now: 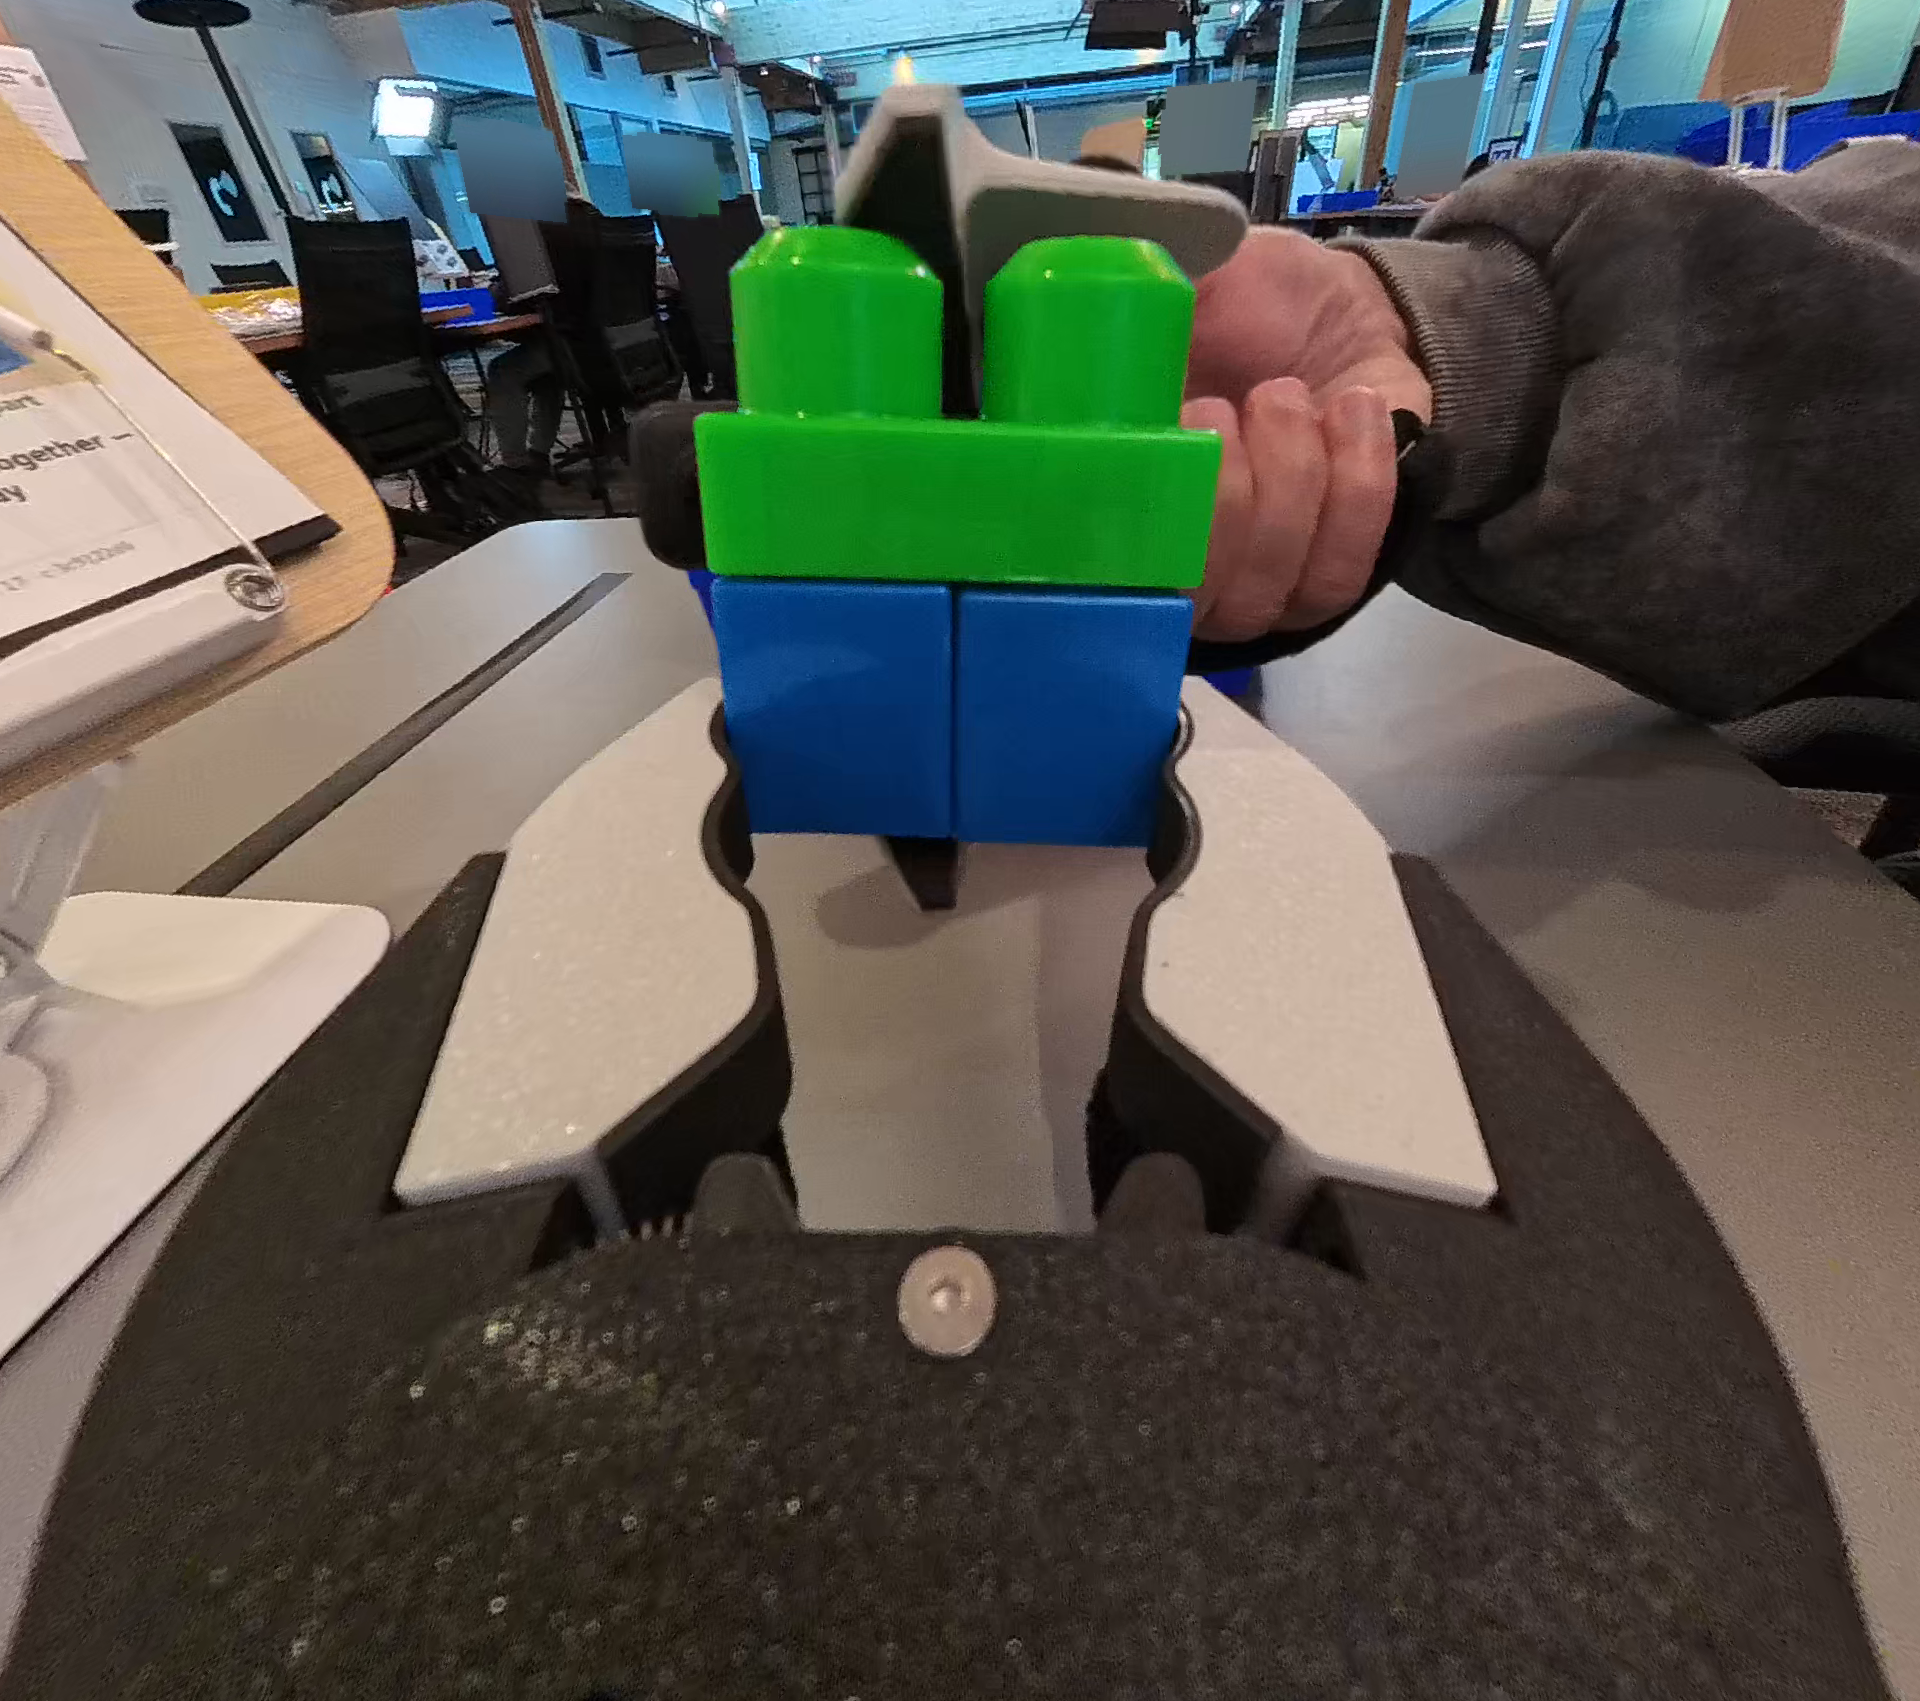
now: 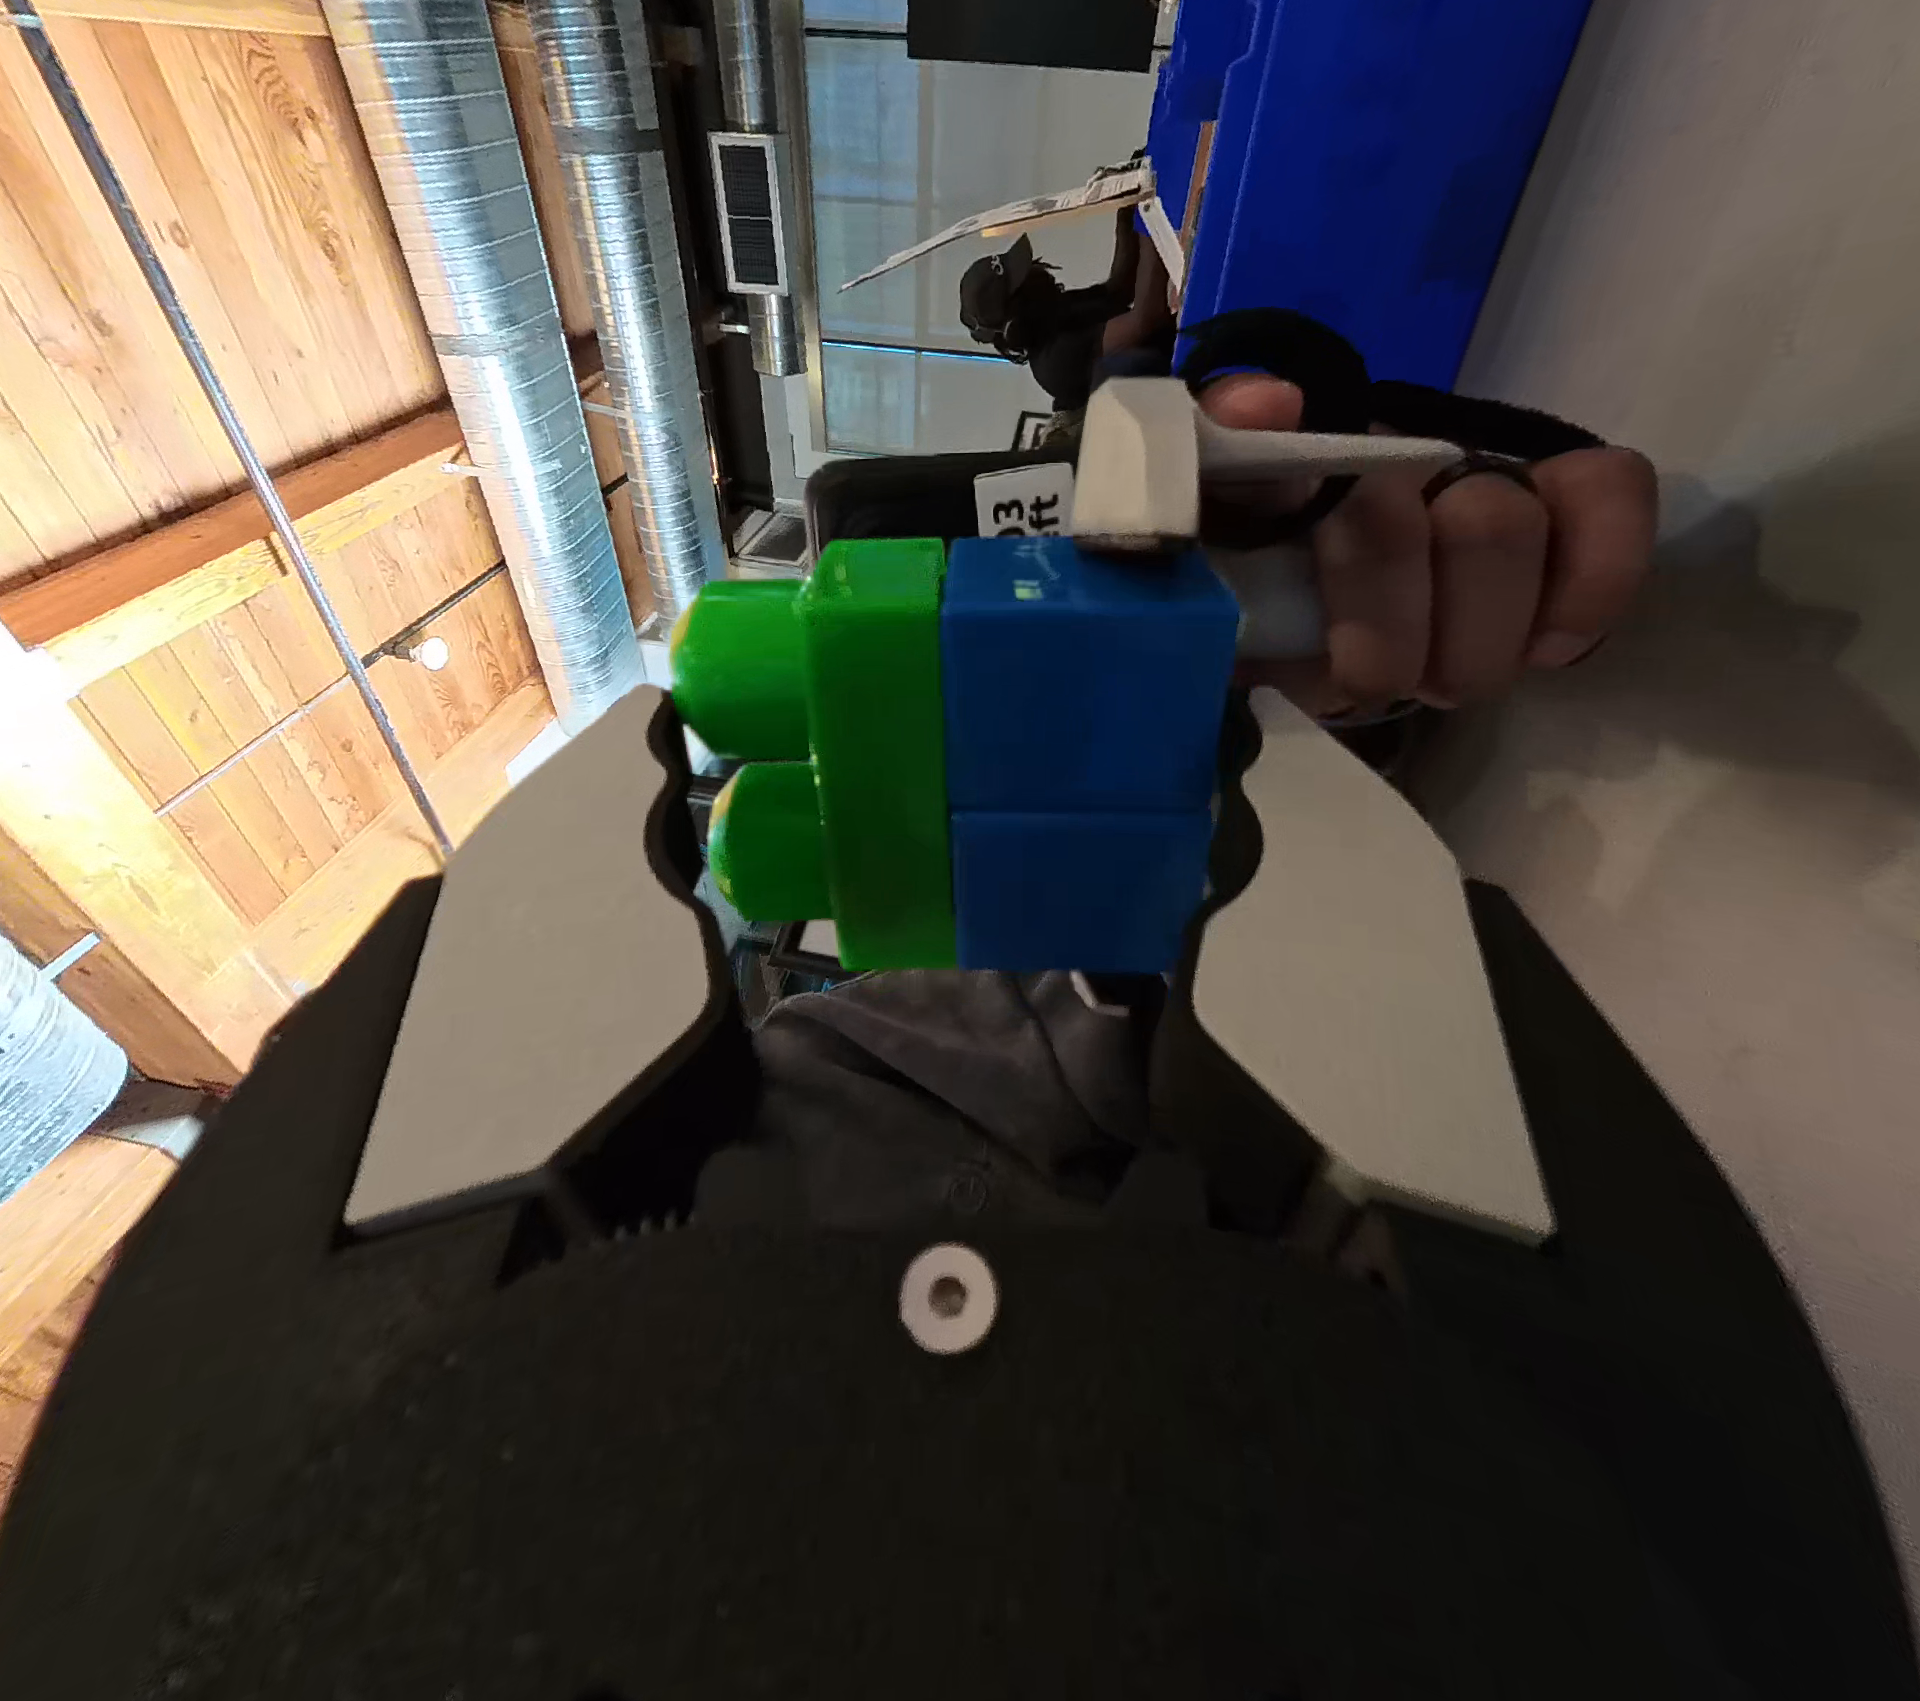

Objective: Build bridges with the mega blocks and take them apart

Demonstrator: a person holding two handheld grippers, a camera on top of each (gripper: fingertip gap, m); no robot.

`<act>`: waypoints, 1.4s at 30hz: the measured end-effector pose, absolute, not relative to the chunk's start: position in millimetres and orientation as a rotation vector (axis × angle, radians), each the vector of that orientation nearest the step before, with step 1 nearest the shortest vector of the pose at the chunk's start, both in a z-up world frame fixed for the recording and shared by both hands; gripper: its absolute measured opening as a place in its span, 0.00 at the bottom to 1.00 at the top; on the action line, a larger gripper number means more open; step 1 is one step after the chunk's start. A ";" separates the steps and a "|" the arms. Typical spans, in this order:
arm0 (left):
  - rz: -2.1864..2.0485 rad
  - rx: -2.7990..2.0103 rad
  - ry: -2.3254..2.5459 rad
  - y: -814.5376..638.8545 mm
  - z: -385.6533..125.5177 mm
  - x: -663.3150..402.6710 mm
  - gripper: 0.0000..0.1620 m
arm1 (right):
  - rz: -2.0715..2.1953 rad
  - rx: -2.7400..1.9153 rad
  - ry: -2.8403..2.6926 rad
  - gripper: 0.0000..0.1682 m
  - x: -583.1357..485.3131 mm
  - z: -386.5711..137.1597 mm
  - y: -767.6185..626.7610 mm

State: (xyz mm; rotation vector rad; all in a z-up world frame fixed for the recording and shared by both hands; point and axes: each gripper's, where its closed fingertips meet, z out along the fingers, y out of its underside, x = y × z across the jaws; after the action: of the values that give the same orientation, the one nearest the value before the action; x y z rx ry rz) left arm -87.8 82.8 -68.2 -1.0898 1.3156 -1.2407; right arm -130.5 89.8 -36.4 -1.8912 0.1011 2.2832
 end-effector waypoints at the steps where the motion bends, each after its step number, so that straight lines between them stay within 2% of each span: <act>1: -1.247 -1.091 1.316 82.6 -68.4 -88.0 0.46 | 2.292 -1.883 0.093 0.57 -130.7 -35.9 88.9; 17: -1.304 -1.111 1.333 77.3 -71.2 -89.5 0.46 | 2.312 -1.959 0.006 0.54 -134.1 -38.0 81.0; 22: -1.224 -1.105 1.370 77.9 -76.0 -87.4 0.46 | 2.158 -2.079 -0.033 0.55 -132.9 -42.6 80.2; 23: -1.219 -1.105 1.365 78.2 -76.0 -86.6 0.46 | 2.079 -2.122 -0.063 0.55 -129.2 -43.1 80.7; 24: -1.222 -1.109 1.357 79.3 -76.0 -86.4 0.46 | 1.999 -2.158 -0.094 0.60 -124.7 -41.1 81.2; 28: -1.193 -1.130 1.331 86.7 -75.4 -87.0 0.46 | 1.533 -2.343 -0.185 0.61 -101.3 -29.1 90.3; 33: -1.069 -1.186 1.324 97.5 -83.5 -82.6 0.46 | 0.711 -2.654 -0.365 0.56 -89.8 -41.4 98.6; 38: -0.957 -1.246 1.353 106.1 -98.7 -81.0 0.46 | 0.308 -2.783 -0.402 0.52 -91.6 -59.6 104.3; 41: -0.973 -1.244 1.329 107.5 -95.0 -82.9 0.46 | 0.286 -2.832 -0.372 0.49 -95.8 -73.4 105.4; 42: -0.974 -1.244 1.326 108.0 -94.1 -83.6 0.46 | 0.284 -2.842 -0.367 0.42 -96.2 -76.5 105.5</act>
State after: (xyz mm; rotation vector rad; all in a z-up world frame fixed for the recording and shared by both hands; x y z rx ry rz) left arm -83.6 108.0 -94.1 -1.2439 1.3263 -0.9738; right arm -96.2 105.5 -76.5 -2.8420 -0.3671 0.2840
